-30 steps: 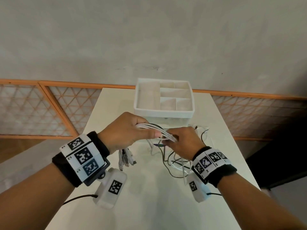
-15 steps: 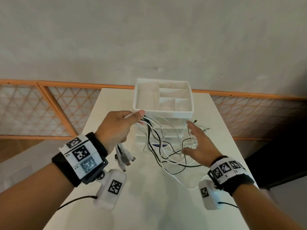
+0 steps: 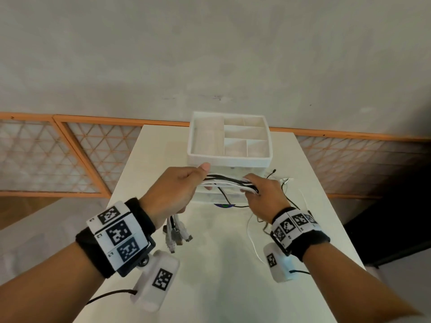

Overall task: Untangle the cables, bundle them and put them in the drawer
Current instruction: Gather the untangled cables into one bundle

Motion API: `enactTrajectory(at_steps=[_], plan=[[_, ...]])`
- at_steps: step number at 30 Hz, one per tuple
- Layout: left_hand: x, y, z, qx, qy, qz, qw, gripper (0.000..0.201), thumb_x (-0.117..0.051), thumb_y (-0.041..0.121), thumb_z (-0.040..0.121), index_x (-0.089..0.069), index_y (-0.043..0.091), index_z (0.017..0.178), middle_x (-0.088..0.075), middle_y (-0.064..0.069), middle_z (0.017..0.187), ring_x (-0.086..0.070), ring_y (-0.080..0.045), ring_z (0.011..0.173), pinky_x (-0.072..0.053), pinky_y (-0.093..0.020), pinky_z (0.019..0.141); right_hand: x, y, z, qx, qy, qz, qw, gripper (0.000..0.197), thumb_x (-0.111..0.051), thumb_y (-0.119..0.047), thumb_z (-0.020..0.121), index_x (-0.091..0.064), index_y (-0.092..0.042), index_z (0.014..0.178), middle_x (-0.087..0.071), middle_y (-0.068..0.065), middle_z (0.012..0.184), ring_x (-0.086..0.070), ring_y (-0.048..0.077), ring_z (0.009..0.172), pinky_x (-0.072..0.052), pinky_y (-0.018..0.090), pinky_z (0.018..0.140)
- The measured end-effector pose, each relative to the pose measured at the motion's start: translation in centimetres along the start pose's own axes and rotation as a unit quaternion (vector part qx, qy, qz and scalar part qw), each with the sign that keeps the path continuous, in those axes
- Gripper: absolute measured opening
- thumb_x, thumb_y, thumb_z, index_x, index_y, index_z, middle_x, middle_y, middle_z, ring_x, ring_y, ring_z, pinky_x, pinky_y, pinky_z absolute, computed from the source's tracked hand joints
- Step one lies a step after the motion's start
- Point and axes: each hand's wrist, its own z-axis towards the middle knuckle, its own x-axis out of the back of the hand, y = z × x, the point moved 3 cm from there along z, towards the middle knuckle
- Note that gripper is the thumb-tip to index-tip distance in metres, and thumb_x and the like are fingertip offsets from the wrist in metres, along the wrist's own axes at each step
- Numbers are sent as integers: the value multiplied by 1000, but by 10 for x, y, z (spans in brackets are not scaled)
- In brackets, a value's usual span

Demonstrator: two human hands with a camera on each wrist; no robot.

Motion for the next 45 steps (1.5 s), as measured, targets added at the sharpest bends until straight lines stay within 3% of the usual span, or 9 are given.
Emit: enactTrajectory(at_steps=[5,9,12,22,27,31,36,39,45], plan=[[-10,-4,2,-13,0,-32,999,55,-51,46,98,-45,0,69,-19,-1,54,-15,-16,44,-18,-22,45,0,-43,-13,80,-50,84,992,69,-72,-20,76,-47,-35,139,-64,-11,127,-58,7,117,-45,24,101],[-14,0,1,-23,-22,-54,998,54,-53,45,97,-43,5,62,-17,-1,54,-12,-19,50,-16,-22,44,-15,-42,-12,78,-15,55,995,5,-65,-26,88,-65,-26,93,-75,0,82,-68,22,76,-56,34,72],[-2,-6,2,-22,-7,-58,998,60,-52,47,97,-48,-9,77,-18,1,54,-12,-20,52,-17,-22,44,-8,-2,-6,-38,-27,3,999,28,-56,-18,87,-53,-34,64,-72,7,74,-66,30,74,-53,34,68],[4,-111,4,124,-32,5,992,64,-35,51,102,-69,-2,88,-36,0,47,-35,-16,41,-33,-27,52,53,12,1,-54,106,63,991,22,-72,-8,82,-73,-29,79,-67,-6,66,-60,13,62,-44,23,61],[4,-109,18,109,-17,95,989,48,-42,50,90,-69,13,105,-72,-11,102,-65,-29,99,-46,-42,94,43,-15,-2,-13,23,123,992,16,-69,-3,86,-76,-17,84,-64,-12,65,-54,-5,53,-38,8,55],[-11,-38,22,-40,-24,42,998,54,-42,67,89,-60,35,129,-61,16,131,-52,-6,126,-34,-30,110,32,-37,-3,7,-23,139,990,14,-69,-5,86,-74,-18,81,-62,-12,62,-53,-1,55,-38,12,57],[-51,13,17,-158,-61,141,975,67,-41,80,80,-65,20,98,-70,8,77,-67,-6,72,-49,-25,69,41,-53,-4,13,8,216,976,10,-61,-7,75,-62,-16,81,-57,-10,51,-40,2,43,-32,18,46],[-50,23,17,-174,-3,122,977,58,-47,62,91,-59,9,72,-48,14,43,-46,-4,43,-37,-24,53,49,-42,-5,3,41,240,970,23,-70,-6,81,-50,-17,80,-60,15,60,-44,19,48,-35,28,48],[-11,57,24,-179,114,-11,977,56,-59,55,90,-47,13,54,-26,13,40,-24,-11,38,-24,-27,48,38,26,-21,-69,52,32,996,22,-79,-23,80,-68,-14,97,-67,3,100,-60,19,89,-42,25,75]])
